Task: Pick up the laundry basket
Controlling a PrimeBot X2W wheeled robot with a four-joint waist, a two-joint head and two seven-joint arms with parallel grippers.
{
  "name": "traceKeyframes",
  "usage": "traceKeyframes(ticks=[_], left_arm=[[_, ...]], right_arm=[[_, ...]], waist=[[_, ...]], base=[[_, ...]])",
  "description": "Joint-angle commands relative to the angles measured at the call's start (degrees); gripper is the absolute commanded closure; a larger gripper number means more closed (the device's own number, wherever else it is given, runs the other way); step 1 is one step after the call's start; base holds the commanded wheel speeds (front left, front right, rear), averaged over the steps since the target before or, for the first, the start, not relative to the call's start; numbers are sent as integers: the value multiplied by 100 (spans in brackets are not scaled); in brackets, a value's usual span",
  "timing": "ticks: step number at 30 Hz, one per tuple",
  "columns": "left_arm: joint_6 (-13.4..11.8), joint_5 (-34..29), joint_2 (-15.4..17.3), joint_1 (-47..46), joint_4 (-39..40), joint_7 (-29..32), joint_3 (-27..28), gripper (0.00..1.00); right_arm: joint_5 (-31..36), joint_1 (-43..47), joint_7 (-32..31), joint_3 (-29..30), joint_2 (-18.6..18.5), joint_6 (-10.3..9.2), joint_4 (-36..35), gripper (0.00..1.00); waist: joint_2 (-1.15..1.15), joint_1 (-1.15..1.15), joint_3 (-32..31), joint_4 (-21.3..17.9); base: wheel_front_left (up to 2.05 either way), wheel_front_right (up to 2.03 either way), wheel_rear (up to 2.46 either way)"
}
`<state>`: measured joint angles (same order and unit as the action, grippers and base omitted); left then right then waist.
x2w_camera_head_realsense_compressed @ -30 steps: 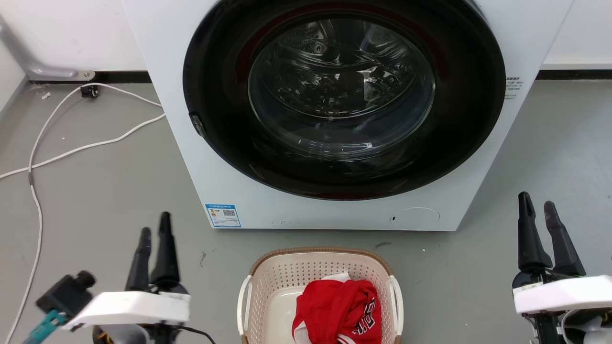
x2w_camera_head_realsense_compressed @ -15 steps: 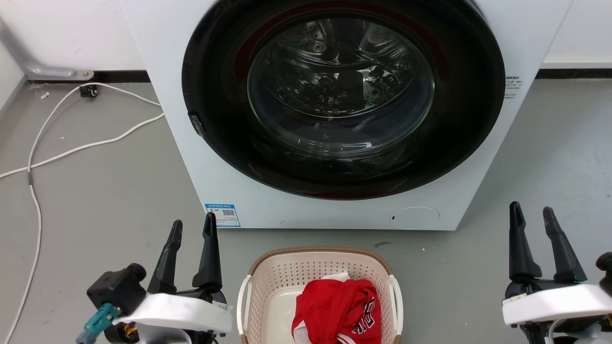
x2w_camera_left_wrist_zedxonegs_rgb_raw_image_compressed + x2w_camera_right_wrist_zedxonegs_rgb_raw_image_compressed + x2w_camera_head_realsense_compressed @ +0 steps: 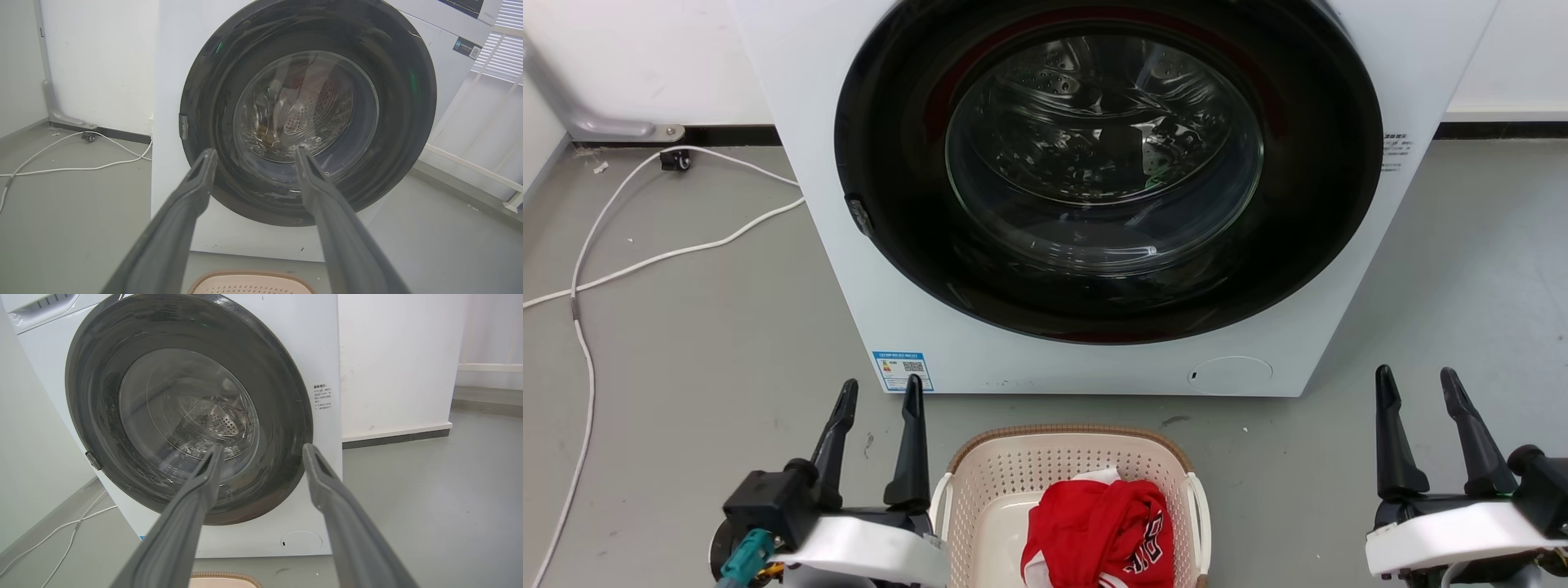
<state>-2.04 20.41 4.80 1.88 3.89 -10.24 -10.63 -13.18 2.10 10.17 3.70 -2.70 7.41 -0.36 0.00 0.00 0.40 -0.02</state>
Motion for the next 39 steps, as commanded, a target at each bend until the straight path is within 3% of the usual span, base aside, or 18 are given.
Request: traceKeyframes(ticks=[1, 13, 20, 32, 39], left_arm=[[-8, -97, 41, 14, 38, -34, -24, 0], [-45, -645, 89, 88, -103, -186, -249, 0], [212, -791, -42, 177, -148, -291, -147, 0], [495, -975, -186, 324, -115, -417, 229, 0], [505, -1293, -190, 342, -178, -488, 114, 0]], right_arm=[[138, 19, 40, -5, -25, 12, -32, 0], [770, 80, 197, -40, -26, 12, -58, 0], [1023, 135, 302, -71, -27, 7, -138, 0], [845, 189, 426, -24, -27, 7, -11, 0], [1089, 200, 502, -33, -26, 7, 86, 0]], waist=[[0, 0, 2, -1], [0, 0, 30, -6], [0, 0, 40, -1], [0, 0, 56, 12], [0, 0, 63, -8]], base=[[0, 0, 0], [0, 0, 0], [0, 0, 0], [0, 0, 0], [0, 0, 0]])
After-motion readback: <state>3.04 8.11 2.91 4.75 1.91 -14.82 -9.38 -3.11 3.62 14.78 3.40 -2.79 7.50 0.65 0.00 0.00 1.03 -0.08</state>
